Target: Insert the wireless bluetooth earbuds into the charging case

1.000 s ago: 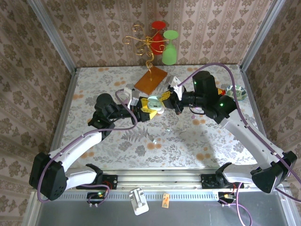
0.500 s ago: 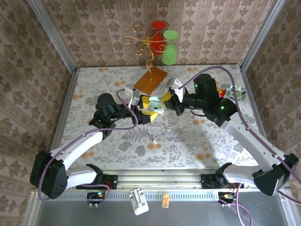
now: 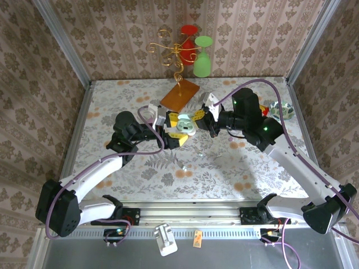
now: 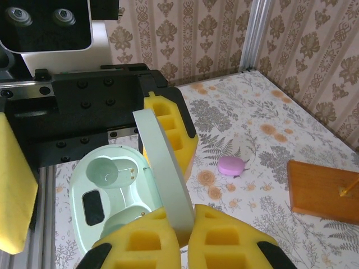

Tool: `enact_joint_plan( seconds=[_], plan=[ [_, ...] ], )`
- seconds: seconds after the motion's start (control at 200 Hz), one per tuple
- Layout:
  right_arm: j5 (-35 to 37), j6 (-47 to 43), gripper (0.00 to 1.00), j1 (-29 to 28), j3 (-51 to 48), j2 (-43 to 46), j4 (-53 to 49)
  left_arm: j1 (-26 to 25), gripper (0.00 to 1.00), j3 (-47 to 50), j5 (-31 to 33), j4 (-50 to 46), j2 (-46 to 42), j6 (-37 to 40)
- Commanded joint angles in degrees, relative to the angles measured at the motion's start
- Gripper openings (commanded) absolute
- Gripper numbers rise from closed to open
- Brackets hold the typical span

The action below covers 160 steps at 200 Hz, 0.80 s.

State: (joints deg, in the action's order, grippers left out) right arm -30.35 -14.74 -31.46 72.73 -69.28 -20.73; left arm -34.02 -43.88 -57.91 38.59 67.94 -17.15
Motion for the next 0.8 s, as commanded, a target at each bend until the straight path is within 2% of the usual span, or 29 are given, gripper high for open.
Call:
enact_joint_plan(
  seconds=[0.0, 0.32, 0.435, 0.515, 0.65, 0.795],
  plan=[
    [-0.3, 0.8, 0.00, -0.4, -0.4, 1.6, 1.5, 0.0, 0.76, 0.6, -1.3, 2.7, 0.3, -0.1],
    [-0.8, 1.5, 0.00, -0.4, -0.8, 2.3, 1.7, 0.0, 0.79, 0.7, -1.0, 2.6, 0.7, 0.4],
    [-0.8, 1.4, 0.00, -0.4, -0.5, 1.9, 0.8, 0.1, 0.74, 0.6, -1.2, 2.7, 0.8, 0.4],
    [-1.0, 1.4, 0.00, -0.4, -0.4, 1.7, 0.7, 0.0, 0.65, 0.4, -1.4, 2.7, 0.8, 0.4],
    [-1.3, 1.2, 0.00, -0.4, -0.1, 1.3, 0.3, -0.1, 0.56, 0.2, -1.6, 3.0, 0.6, 0.1],
    [-1.3, 1.1, 0.00, -0.3, -0.1, 1.0, 0.1, -0.1, 0.51, 0.2, -1.8, 3.1, 0.5, 0.0]
  ],
)
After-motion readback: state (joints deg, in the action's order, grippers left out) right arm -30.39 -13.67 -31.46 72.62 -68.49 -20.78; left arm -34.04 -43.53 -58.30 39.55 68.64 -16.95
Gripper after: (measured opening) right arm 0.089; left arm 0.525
